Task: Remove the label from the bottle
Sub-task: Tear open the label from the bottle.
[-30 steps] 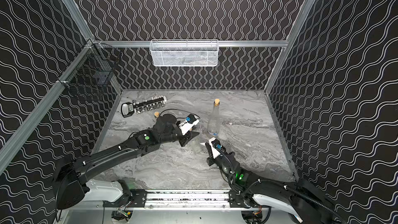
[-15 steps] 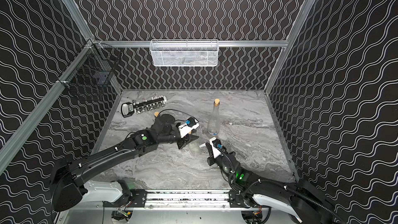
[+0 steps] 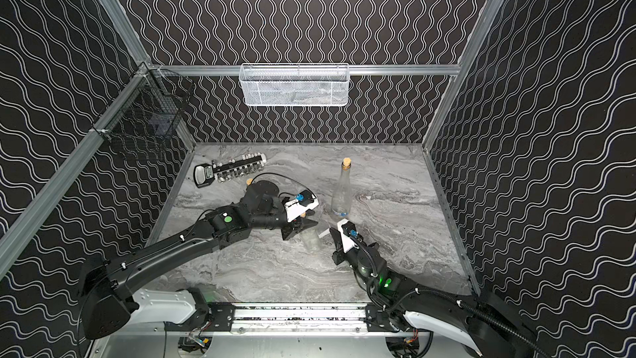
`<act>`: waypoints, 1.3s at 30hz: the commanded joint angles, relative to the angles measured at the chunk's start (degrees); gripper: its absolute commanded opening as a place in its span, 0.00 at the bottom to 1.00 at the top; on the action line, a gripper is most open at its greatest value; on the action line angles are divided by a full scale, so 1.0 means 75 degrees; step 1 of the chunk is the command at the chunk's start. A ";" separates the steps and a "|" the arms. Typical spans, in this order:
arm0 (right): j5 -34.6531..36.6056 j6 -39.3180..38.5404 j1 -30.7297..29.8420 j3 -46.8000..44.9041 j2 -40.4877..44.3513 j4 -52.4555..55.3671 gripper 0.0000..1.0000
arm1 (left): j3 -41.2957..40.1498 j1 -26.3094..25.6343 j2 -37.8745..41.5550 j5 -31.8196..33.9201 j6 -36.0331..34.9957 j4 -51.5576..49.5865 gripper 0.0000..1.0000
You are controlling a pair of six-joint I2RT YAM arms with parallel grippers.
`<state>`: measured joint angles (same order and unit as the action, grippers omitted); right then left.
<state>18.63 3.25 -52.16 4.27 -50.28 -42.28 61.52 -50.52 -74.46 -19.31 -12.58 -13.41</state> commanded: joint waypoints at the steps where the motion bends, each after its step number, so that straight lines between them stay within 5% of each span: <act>1: 0.0335 0.0077 0.0043 -0.0017 0.0058 0.0042 0.00 | 0.0091 0.0014 0.0060 -0.0419 -0.0199 -0.0461 0.00; 31: 0.0179 0.0199 0.0263 -0.0062 0.0185 0.0019 0.00 | 0.0235 0.0019 0.0046 -0.1364 -0.0498 -0.0970 0.00; 39: -0.1144 0.0854 0.0263 0.0934 0.1184 0.2694 0.00 | 0.0459 0.0021 0.0944 -0.0199 0.0101 -0.1028 0.00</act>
<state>15.14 6.83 -50.19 9.02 -42.94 -31.55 63.68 -50.39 -69.76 -24.51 -14.31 -23.16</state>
